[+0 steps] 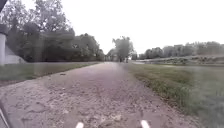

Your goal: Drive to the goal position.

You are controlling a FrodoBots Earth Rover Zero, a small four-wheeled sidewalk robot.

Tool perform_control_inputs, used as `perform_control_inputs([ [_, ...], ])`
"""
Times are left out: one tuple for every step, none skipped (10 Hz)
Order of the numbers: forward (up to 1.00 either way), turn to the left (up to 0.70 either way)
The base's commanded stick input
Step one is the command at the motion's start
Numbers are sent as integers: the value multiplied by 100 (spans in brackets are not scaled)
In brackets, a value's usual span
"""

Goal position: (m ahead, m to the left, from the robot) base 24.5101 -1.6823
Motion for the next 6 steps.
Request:
perform_control_inputs([
  [70, 0],
  [70, 0],
  [70, 0],
  [70, 0],
  [70, 0],
  [70, 0],
])
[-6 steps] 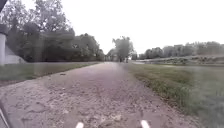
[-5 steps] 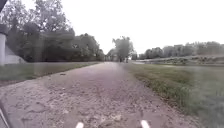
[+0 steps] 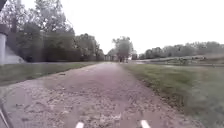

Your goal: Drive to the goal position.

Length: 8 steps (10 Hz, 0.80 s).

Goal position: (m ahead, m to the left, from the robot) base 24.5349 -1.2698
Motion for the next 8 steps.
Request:
perform_control_inputs([
  [70, 0],
  [70, 0],
  [70, 0],
  [70, 0],
  [70, 0],
  [70, 0],
  [70, 0],
  [70, 0],
])
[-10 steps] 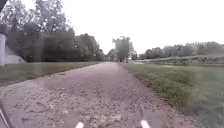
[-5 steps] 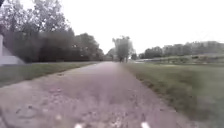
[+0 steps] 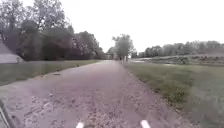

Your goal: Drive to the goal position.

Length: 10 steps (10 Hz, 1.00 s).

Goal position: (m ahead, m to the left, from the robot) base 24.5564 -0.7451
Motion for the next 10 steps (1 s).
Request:
perform_control_inputs([
  [70, 0],
  [70, 0],
  [70, 0],
  [70, 0],
  [70, 0],
  [70, 0],
  [70, 0],
  [70, 0],
  [70, 0],
  [70, 0],
])
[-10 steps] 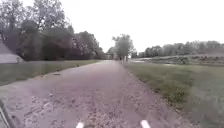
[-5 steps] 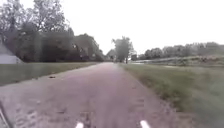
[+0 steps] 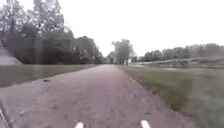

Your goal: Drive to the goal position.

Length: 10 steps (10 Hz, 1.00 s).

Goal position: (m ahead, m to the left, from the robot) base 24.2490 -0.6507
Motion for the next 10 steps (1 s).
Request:
perform_control_inputs([
  [70, 0],
  [70, 0],
  [70, 0],
  [70, 0],
  [70, 0],
  [70, 0],
  [70, 0],
  [70, 0],
  [70, 0],
  [70, 0],
])
